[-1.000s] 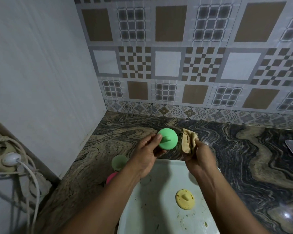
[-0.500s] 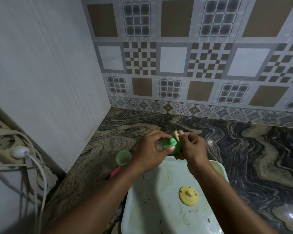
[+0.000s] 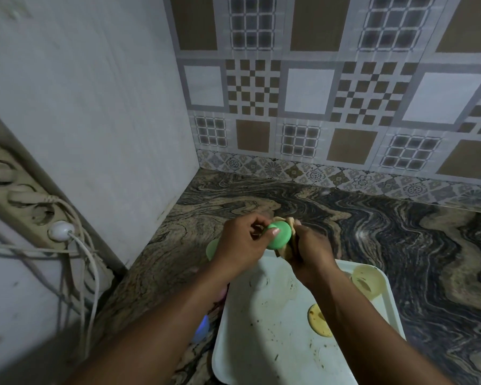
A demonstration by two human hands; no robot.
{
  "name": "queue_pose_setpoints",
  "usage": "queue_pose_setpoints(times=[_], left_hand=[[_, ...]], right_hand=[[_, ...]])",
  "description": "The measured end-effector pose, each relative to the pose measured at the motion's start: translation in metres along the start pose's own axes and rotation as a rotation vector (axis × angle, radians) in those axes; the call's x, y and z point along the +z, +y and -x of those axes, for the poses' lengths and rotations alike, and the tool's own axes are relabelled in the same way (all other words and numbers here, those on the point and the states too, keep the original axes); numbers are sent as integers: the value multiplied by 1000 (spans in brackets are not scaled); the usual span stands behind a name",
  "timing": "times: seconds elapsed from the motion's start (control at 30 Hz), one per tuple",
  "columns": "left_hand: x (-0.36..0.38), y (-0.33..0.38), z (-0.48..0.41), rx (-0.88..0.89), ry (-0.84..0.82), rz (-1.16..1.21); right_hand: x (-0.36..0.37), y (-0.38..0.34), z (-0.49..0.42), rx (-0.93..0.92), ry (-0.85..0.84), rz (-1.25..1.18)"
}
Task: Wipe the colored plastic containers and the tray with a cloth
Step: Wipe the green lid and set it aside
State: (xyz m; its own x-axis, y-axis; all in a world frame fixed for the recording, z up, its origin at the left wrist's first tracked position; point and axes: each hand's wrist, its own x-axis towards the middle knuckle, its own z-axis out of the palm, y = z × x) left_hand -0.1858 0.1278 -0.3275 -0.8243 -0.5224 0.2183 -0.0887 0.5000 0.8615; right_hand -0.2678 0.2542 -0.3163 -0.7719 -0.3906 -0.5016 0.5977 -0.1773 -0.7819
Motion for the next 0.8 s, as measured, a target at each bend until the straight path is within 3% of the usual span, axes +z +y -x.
queue_pose_setpoints(times=[0.17,0.33,0.5,0.8], left_hand=[[-21,-19,-5,-77,54,-37],[-54,-46,-11,-114,143,-115],[-67,-82,-4,-141,84,-227],[-61,-110,2,-162,32,-267]], right_hand=[[16,3,-6,-4,-168,117],[31,7,-28,-116,57,234],[46,33,-38,-94,-80,364],[55,80,-49,-51,-46,405]])
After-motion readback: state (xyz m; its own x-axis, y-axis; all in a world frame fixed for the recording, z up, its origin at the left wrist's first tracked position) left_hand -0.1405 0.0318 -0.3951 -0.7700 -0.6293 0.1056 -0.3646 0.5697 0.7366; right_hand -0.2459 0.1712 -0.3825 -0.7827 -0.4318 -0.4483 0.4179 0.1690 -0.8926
